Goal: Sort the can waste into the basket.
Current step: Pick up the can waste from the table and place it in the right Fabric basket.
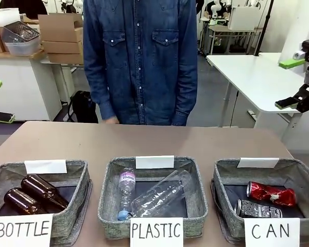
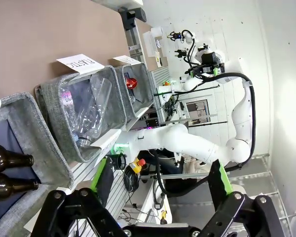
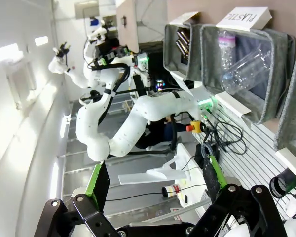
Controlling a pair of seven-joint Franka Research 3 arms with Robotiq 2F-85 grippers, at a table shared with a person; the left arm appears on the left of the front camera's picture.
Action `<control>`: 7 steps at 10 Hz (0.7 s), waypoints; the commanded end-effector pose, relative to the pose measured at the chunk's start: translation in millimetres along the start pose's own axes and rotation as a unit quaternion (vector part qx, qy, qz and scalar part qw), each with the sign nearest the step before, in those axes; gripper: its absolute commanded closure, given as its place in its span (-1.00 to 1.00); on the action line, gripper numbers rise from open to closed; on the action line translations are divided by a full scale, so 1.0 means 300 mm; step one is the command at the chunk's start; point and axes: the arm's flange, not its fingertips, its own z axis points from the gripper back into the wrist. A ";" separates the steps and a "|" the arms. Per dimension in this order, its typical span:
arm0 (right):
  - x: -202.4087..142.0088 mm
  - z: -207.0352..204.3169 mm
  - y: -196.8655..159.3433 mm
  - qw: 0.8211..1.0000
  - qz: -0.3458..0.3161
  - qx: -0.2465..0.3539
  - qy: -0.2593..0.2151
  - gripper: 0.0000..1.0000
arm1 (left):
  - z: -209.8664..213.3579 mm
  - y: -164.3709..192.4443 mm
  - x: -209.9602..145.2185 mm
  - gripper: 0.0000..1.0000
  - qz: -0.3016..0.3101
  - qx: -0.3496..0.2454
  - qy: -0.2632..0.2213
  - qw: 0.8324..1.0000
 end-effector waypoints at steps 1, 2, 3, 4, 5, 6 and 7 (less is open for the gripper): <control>-0.001 0.006 -0.002 1.000 0.010 -0.006 0.005 -1.00 | 0.007 -0.001 -0.001 -1.00 -0.009 0.001 0.006 1.000; -0.001 0.006 -0.002 1.000 0.010 -0.006 0.005 -1.00 | 0.007 -0.001 -0.001 -1.00 -0.009 0.001 0.006 1.000; -0.001 0.006 -0.002 1.000 0.010 -0.006 0.005 -1.00 | 0.007 -0.001 -0.001 -1.00 -0.009 0.001 0.006 1.000; -0.001 0.006 -0.002 1.000 0.010 -0.006 0.005 -1.00 | 0.007 -0.001 -0.001 -1.00 -0.009 0.001 0.006 1.000; -0.001 0.006 -0.002 1.000 0.010 -0.006 0.005 -1.00 | 0.007 -0.001 -0.001 -1.00 -0.009 0.001 0.006 1.000; -0.001 0.006 -0.002 1.000 0.010 -0.006 0.005 -1.00 | 0.007 -0.001 -0.001 -1.00 -0.009 0.001 0.006 1.000; -0.001 0.006 -0.002 1.000 0.010 -0.006 0.005 -1.00 | 0.007 -0.001 -0.001 -1.00 -0.009 0.001 0.006 1.000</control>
